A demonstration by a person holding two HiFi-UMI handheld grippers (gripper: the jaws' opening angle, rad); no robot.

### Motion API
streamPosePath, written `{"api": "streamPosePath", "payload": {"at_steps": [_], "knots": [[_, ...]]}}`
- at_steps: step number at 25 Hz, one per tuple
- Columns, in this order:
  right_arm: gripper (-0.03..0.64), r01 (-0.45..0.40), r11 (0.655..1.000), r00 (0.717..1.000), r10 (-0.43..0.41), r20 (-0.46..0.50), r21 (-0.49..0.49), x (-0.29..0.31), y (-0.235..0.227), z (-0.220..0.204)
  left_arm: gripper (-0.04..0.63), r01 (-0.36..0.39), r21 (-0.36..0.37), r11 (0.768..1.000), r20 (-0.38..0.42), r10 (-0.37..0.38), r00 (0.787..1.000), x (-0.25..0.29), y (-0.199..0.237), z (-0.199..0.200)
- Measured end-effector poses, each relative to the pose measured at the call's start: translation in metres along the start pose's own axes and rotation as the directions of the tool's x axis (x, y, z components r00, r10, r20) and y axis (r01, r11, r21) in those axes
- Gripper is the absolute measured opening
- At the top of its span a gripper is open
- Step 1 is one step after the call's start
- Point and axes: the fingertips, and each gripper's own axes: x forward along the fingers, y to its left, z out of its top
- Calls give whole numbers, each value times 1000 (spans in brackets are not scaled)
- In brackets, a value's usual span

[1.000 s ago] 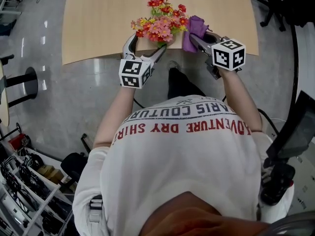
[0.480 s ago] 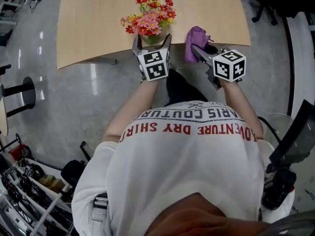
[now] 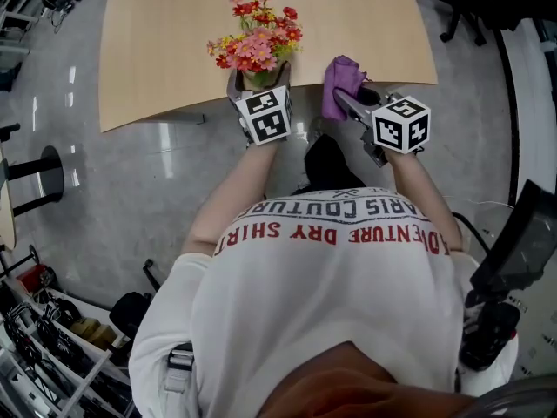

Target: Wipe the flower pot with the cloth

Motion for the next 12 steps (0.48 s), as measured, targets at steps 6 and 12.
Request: {"api": "streamPosePath", "payload": {"at_steps": [6,12], "knots": [[44,-25,1000,1000,25,19,-2,6,8,18,453,118,63,991,3,-118,993,-14,2,0],[44,-58,998,997,59,47,-14,15,15,43,453,285,152,947,-25,-284,958,-21,6,-4]]}}
